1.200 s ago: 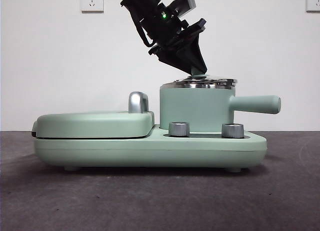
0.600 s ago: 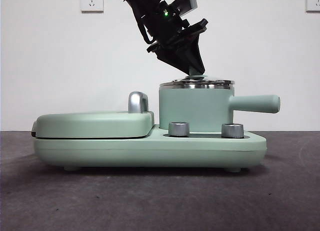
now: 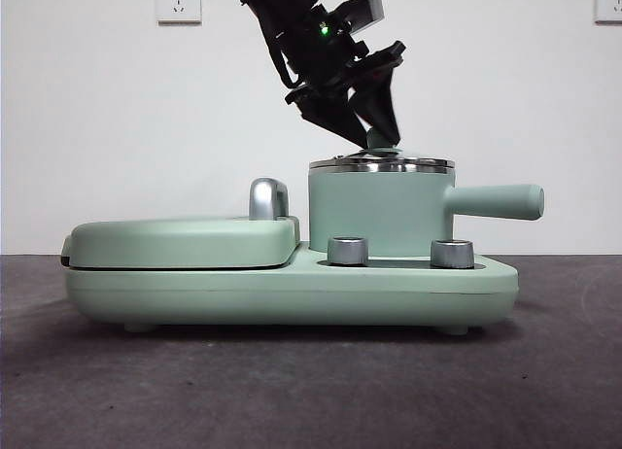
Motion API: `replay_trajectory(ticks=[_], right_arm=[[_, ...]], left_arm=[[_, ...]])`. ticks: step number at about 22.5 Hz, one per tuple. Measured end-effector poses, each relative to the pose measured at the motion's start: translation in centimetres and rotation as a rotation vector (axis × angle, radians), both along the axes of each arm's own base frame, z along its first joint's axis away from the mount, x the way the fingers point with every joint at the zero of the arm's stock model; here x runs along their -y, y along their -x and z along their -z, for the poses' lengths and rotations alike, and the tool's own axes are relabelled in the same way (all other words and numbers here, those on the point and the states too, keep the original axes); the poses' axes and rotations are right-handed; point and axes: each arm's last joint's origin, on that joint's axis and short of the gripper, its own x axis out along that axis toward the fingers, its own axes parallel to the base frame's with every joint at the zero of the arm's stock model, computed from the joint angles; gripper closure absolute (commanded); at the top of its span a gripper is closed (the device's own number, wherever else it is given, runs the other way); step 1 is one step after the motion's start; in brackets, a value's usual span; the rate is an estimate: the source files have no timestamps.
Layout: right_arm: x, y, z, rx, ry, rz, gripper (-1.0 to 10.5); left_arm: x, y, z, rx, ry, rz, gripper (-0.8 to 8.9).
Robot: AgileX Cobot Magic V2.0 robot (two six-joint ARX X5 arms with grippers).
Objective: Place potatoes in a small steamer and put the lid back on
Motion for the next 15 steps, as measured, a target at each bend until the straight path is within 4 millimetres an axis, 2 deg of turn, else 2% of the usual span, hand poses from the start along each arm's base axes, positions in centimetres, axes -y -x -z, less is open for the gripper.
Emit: replay_trajectory(ticks=[4,6,8,11,13,15], right_arm=[[0.0,0.0,0.0,0.0,0.0,0.0,5.0],[0.0,0.0,0.0,0.0,-0.001,0.0,5.0],[0.0,0.0,-0.1,0.005,-0.004,0.0,5.0],[0.0,0.0,-0.1,0.007,-0.005,0.0,5.0],[0.0,0.0,-0.1,0.006,-0.006,-0.003,5.0],[0.0,0.0,-0.1,0.006,-0.006,-0.003,5.0]], left_arm=[[-0.3,0.4,-1.3,-0.039,0.0,-0.023,3.36],[-1.0,1.5,-2.7,-0.081,-0.02,-0.03,3.36],[-2.2,3.3,-5.3,-0.087,-0.003,-0.043,3.36],[-5.4,7.3,-10.8,-0.061,0.035,-0.06,3.37],[-8.1,9.8,-13.3,-0.068,0.032,-0.079,3.46],[-10.8,11.5,-14.5,-0.079,0.026,-0.118,3.46]])
